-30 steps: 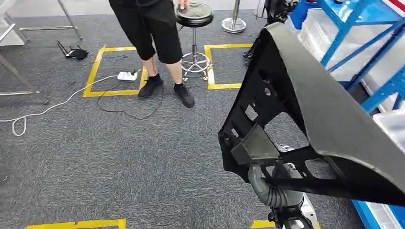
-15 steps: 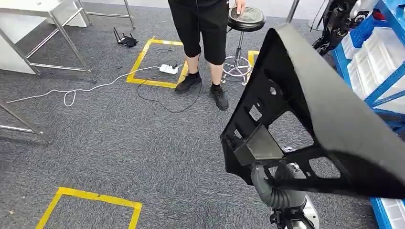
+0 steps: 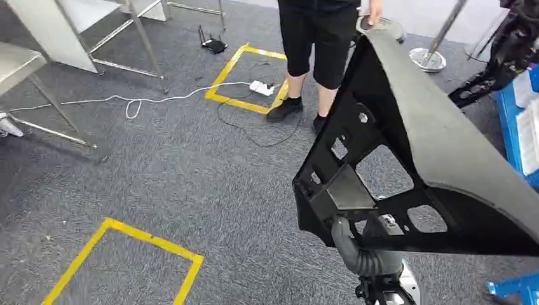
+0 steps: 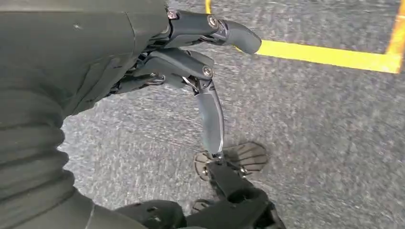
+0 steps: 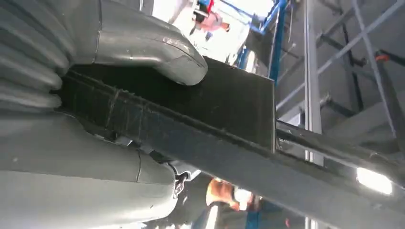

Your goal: Take the parts from the cabinet and place them on the table.

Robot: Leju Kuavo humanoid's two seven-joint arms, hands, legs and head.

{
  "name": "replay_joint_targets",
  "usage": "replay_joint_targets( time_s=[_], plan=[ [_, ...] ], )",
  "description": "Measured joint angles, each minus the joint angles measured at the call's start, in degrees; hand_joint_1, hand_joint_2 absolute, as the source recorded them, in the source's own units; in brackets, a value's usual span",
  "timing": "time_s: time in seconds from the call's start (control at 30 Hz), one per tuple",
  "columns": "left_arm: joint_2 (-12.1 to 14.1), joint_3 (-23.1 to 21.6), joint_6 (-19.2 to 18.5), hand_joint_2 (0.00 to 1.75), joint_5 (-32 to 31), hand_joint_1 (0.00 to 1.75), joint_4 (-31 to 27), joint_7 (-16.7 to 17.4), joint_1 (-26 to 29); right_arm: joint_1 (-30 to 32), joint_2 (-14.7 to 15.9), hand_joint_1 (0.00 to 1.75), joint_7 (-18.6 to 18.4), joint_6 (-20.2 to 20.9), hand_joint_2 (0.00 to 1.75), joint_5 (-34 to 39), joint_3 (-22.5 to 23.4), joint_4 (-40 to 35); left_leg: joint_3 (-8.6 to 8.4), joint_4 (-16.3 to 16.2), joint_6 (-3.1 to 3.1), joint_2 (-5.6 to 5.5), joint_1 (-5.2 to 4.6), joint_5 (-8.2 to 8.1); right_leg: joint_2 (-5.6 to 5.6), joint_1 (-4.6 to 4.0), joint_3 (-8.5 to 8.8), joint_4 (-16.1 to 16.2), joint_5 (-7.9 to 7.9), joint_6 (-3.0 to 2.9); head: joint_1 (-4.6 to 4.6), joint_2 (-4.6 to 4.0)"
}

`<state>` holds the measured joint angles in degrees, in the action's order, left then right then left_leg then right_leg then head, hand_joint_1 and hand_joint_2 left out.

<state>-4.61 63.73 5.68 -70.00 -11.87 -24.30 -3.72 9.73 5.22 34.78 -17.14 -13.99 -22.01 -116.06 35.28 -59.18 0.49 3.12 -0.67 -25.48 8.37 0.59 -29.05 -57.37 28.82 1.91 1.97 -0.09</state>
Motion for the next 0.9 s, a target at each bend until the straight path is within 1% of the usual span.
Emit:
replay_joint_targets(
  time_s=[0.03,0.07,0.1,0.13,0.17,0.2,0.23,0.27,0.3,0.33,0.37,0.4,0.43,0.47,0.5,0.53,0.57,0.6,0.63,0.67,0.7,0.73,0.77,0.8,0.83,0.87,0.9],
  plan=[
    [0.0,-0.2,0.1,1.75,-0.2,0.00,0.0,-0.2,0.1,0.0,0.0,1.75,0.0,0.0,1.75,0.0,0.0,0.0,-0.13,0.4,0.43,-0.87,0.12,0.25,0.77,-0.21,0.30,0.1,0.17,0.34,0.05,0.00],
    [-0.2,-0.3,0.1,1.75,-0.2,0.00,0.0,-0.3,0.2,0.0,0.0,1.75,0.0,0.0,1.75,0.0,0.0,0.0,-0.60,0.9,0.86,-1.51,0.93,0.65,-0.57,0.10,-0.15,-0.5,0.68,0.65,0.00,0.00],
    [-0.3,-0.4,0.2,1.75,-0.3,0.00,0.0,-0.5,0.2,0.1,0.0,1.75,0.0,0.0,1.75,0.0,0.0,0.0,-0.49,0.9,1.19,-2.35,1.09,0.75,-4.69,0.12,-1.06,-2.8,2.06,0.45,-0.28,0.00],
    [-0.3,-0.4,0.4,1.75,-0.3,0.00,0.0,-0.5,0.1,0.2,0.0,1.75,0.0,0.0,1.75,0.0,0.1,0.0,-0.35,0.9,1.46,-3.00,1.11,0.94,-6.45,0.16,-2.92,-6.6,3.82,0.07,-0.50,0.00],
    [-0.3,-0.4,0.4,1.75,-0.3,0.00,0.0,-0.5,-0.1,0.2,0.0,1.75,0.0,0.0,1.75,0.0,0.1,0.0,-0.18,0.9,1.60,-3.94,1.14,1.04,-7.43,0.23,-5.19,-11.0,5.47,-0.15,-0.66,0.00],
    [-0.3,-0.4,0.5,1.75,-0.4,0.00,0.0,-0.5,-0.2,0.4,0.0,1.75,0.1,0.0,1.75,0.0,0.1,0.1,0.03,0.9,1.65,-4.96,1.14,1.09,-7.83,0.29,-7.51,-15.1,6.62,-0.17,-0.68,0.00],
    [-0.3,-0.4,0.5,1.75,-0.5,0.00,0.0,-0.5,-0.1,0.5,0.0,1.75,0.0,0.0,1.75,0.0,0.1,0.2,0.05,0.9,1.64,-6.03,1.14,1.13,-7.96,0.34,-8.92,-17.2,6.67,0.18,-0.68,0.00],
    [-0.3,-0.4,0.5,1.75,-0.5,0.00,0.0,-0.4,-0.1,0.5,0.0,1.75,0.0,0.0,1.75,0.0,0.1,0.2,0.04,0.9,1.62,-6.88,1.17,1.15,-8.02,0.43,-8.85,-16.4,5.80,0.69,-0.65,0.00],
    [-0.3,-0.4,0.5,1.75,-0.6,0.00,0.0,-0.2,0.0,0.5,0.0,1.75,0.0,0.0,1.75,0.0,0.1,0.2,-0.01,0.8,1.52,-7.83,1.23,1.21,-8.15,0.60,-7.76,-13.4,4.06,1.35,-0.70,0.00],
    [-0.4,-0.4,0.5,1.75,-0.7,0.00,0.0,0.1,0.0,0.5,0.0,1.75,0.1,0.0,1.75,0.0,0.1,0.2,-0.06,0.8,1.33,-8.74,1.33,1.29,-8.58,0.79,-5.71,-8.6,1.76,2.09,-0.65,0.00],
    [-0.4,-0.4,0.5,1.75,-0.8,0.00,0.0,0.4,0.0,0.5,0.0,1.75,0.1,0.0,1.75,0.0,0.1,0.2,-0.05,0.8,1.09,-9.59,1.40,1.37,-9.85,1.11,-3.58,-3.8,-0.14,2.65,-0.72,0.00],
    [-0.4,-0.4,0.5,1.75,-0.9,0.00,0.0,0.4,0.0,0.4,-0.1,1.75,0.2,0.1,1.75,0.0,0.1,0.2,0.21,0.7,0.57,-10.32,1.20,1.46,-12.65,1.47,-2.61,-1.2,-0.62,2.70,-0.81,0.00],
    [-0.3,-0.5,0.6,1.75,-1.0,0.00,0.0,0.3,0.0,0.3,-0.2,1.75,0.2,0.2,1.75,0.0,0.1,0.3,0.52,0.5,0.26,-10.95,0.93,1.44,-11.83,1.25,-2.63,-0.9,-0.93,1.68,-0.90,0.00],
    [-0.3,-0.7,0.7,1.75,-1.3,0.00,0.0,-0.1,0.2,0.3,-0.3,1.75,0.1,0.5,1.75,0.1,0.0,0.3,0.76,0.7,-0.18,-11.36,0.93,1.76,-11.34,1.08,-2.47,-1.1,-1.01,1.22,-0.70,0.00],
    [-0.3,-0.8,0.9,1.75,-1.4,0.00,0.0,-0.3,0.4,0.2,-0.3,1.75,0.1,0.7,1.75,0.2,0.1,0.4,0.82,1.0,-0.59,-11.66,1.07,2.03,-10.90,0.77,-2.46,-1.1,-1.12,0.76,-0.79,0.00],
    [-0.1,-0.8,1.0,1.75,-1.4,0.00,0.0,-0.4,0.6,0.0,-0.3,1.75,-0.1,0.8,1.75,0.2,0.1,0.5,1.04,1.1,-0.97,-12.24,1.21,2.26,-10.21,0.82,-2.43,-1.0,-1.37,0.32,-0.83,0.00],
    [0.1,-0.9,1.0,1.75,-1.6,0.00,0.0,-0.3,0.7,-0.2,-0.5,1.75,-0.1,0.8,1.75,0.2,0.1,0.5,1.12,0.6,-1.01,-10.99,1.34,1.96,-9.45,1.50,-2.45,-0.8,-1.61,-0.14,-0.75,0.00],
    [0.0,-1.0,0.9,1.75,-1.7,0.00,0.0,0.1,0.6,-0.3,-0.7,1.75,-0.1,0.9,1.75,0.2,0.1,0.5,1.73,-1.1,-1.25,-7.23,0.87,0.65,-8.88,1.30,-2.34,-0.8,-1.54,-0.29,-0.57,0.00],
    [0.0,-1.2,0.9,1.75,-1.9,0.00,0.0,0.5,0.5,-0.3,-0.9,1.75,-0.1,0.9,1.75,0.2,0.1,0.5,3.34,-4.6,-1.43,-5.07,0.98,-1.71,-8.13,1.12,-2.24,-0.8,-1.46,-1.16,0.02,0.00],
    [-0.1,-1.4,0.9,1.75,-2.1,0.00,0.0,0.7,0.5,-0.3,-0.9,1.75,-0.1,0.8,1.75,0.3,0.1,0.5,5.48,-9.4,-1.55,-4.03,1.14,-4.18,-7.29,0.94,-2.23,-0.8,-1.39,-1.26,-0.06,0.00],
    [-0.2,-1.5,0.9,1.75,-2.2,0.00,0.0,0.8,0.5,-0.3,-0.9,1.75,-0.2,0.8,1.75,0.3,0.1,0.5,7.52,-13.9,-1.66,-3.68,1.25,-6.12,-6.39,0.74,-2.24,-0.8,-1.35,-1.32,0.02,0.00],
    [-0.2,-1.6,0.9,1.75,-2.4,0.00,0.0,0.8,0.5,-0.3,-0.9,1.75,-0.3,0.8,1.75,0.3,0.1,0.5,8.71,-16.7,-1.79,-3.55,1.33,-6.84,-5.56,0.66,-2.23,-0.8,-1.31,-1.37,0.00,0.00],
    [-0.2,-1.7,1.0,1.75,-2.5,0.00,0.0,0.8,0.6,-0.4,-0.9,1.75,-0.5,0.9,1.75,0.3,0.1,0.6,8.57,-16.7,-1.83,-3.46,1.38,-6.30,-4.80,0.63,-2.17,-0.8,-1.27,-1.38,0.02,0.00],
    [-0.2,-1.8,1.1,1.75,-2.5,0.00,0.0,0.8,0.6,-0.4,-0.9,1.75,-0.6,0.9,1.75,0.3,0.1,0.7,7.12,-14.3,-1.79,-3.21,1.39,-4.76,-4.00,0.61,-2.06,-0.8,-1.21,-1.40,0.02,0.00],
    [-0.2,-1.8,1.1,1.75,-2.5,0.00,0.0,0.7,0.6,-0.5,-0.9,1.75,-0.7,0.9,1.75,0.3,0.1,0.7,4.53,-9.8,-1.62,-2.65,1.38,-2.63,-3.23,0.61,-1.90,-0.8,-1.13,-1.47,0.04,0.00],
    [-0.2,-1.8,1.1,1.75,-2.5,0.00,0.0,0.7,0.5,-0.5,-0.9,1.75,-0.7,0.9,1.75,0.3,0.1,0.7,1.38,-4.5,-1.37,-1.20,1.33,-0.59,-2.54,0.61,-1.67,-0.8,-0.97,-1.27,0.04,0.00],
    [-0.2,-1.8,1.1,1.75,-2.5,0.00,0.0,0.7,0.5,-0.5,-1.0,1.75,-0.7,0.9,1.75,0.3,0.1,0.7,-0.87,-0.8,-1.06,2.09,1.09,-0.14,-2.01,0.35,-1.36,-0.8,-0.79,-1.00,0.04,0.00]
  ],
)
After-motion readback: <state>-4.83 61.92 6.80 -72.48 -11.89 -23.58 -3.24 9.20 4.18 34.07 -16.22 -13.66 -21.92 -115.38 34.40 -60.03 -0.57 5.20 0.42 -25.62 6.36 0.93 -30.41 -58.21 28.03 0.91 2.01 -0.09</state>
